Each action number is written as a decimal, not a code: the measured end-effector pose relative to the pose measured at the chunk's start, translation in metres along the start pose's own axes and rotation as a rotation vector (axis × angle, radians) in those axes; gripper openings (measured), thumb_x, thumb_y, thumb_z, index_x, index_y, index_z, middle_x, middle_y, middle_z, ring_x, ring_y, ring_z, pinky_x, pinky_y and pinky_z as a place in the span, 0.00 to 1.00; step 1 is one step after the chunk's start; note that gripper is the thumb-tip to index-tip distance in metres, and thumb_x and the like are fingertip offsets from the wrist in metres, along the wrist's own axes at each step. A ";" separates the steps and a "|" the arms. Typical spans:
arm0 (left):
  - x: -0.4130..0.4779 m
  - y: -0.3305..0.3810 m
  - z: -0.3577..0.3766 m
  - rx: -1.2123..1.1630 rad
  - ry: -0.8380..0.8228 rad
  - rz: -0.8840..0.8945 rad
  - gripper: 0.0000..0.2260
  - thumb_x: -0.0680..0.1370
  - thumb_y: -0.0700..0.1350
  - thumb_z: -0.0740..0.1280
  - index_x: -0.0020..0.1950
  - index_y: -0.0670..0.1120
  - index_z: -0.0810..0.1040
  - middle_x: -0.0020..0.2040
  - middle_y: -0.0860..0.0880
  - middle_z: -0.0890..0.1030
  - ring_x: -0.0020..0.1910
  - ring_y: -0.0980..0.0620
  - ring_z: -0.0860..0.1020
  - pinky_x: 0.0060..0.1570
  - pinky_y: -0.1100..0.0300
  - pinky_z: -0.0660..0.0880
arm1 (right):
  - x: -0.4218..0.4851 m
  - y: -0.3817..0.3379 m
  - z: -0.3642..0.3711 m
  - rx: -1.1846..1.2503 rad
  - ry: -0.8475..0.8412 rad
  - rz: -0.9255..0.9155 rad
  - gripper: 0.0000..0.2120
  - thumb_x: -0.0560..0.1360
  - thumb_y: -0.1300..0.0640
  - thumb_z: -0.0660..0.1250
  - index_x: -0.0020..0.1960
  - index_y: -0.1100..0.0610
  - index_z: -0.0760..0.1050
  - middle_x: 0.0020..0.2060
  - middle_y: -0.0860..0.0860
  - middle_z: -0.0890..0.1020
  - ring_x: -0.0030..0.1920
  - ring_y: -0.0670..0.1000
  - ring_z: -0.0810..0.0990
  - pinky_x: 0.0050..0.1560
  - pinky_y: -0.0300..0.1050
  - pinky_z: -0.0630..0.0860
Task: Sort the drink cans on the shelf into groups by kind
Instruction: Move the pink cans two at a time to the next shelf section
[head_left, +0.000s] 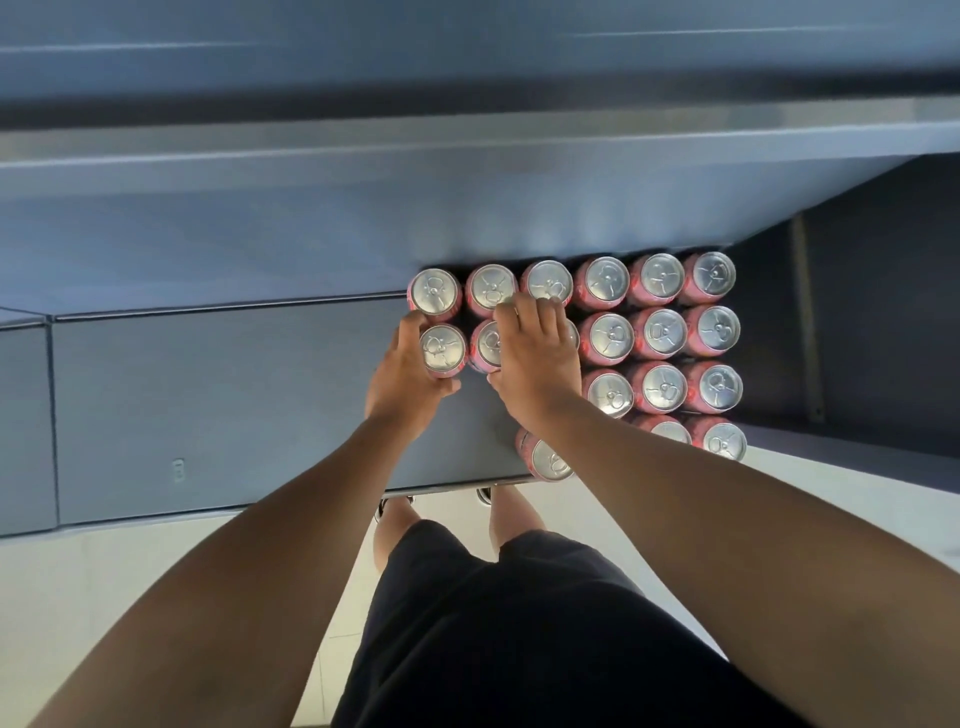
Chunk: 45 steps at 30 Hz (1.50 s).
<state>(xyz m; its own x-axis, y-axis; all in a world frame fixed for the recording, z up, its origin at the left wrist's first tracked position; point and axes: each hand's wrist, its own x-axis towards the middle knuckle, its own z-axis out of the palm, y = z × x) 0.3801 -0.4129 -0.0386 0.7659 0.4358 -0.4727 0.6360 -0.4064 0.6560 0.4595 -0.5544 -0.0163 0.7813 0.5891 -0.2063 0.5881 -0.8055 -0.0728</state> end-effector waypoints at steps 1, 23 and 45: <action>-0.001 0.000 0.000 0.001 0.003 0.001 0.34 0.68 0.41 0.78 0.69 0.52 0.64 0.65 0.52 0.75 0.57 0.48 0.75 0.50 0.56 0.69 | 0.000 -0.001 0.001 -0.001 -0.030 -0.002 0.37 0.64 0.50 0.80 0.67 0.60 0.68 0.63 0.58 0.71 0.64 0.61 0.70 0.75 0.55 0.60; -0.057 0.034 -0.087 0.426 0.020 0.293 0.26 0.77 0.52 0.71 0.73 0.49 0.70 0.73 0.50 0.70 0.70 0.46 0.71 0.60 0.51 0.71 | -0.009 0.008 -0.079 0.219 0.107 -0.402 0.19 0.72 0.50 0.71 0.60 0.56 0.77 0.58 0.51 0.81 0.55 0.58 0.79 0.50 0.51 0.77; -0.218 -0.082 -0.216 0.695 0.530 0.118 0.23 0.78 0.54 0.68 0.70 0.49 0.69 0.71 0.47 0.71 0.68 0.39 0.71 0.66 0.38 0.68 | -0.027 -0.197 -0.131 0.018 0.144 -0.931 0.22 0.75 0.46 0.63 0.65 0.56 0.75 0.67 0.53 0.76 0.66 0.62 0.72 0.59 0.55 0.73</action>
<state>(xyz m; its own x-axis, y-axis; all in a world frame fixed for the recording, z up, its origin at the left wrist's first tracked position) 0.1406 -0.3011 0.1385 0.7956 0.6053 0.0239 0.6009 -0.7936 0.0954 0.3501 -0.4037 0.1318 0.0173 0.9977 0.0651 0.9866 -0.0065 -0.1629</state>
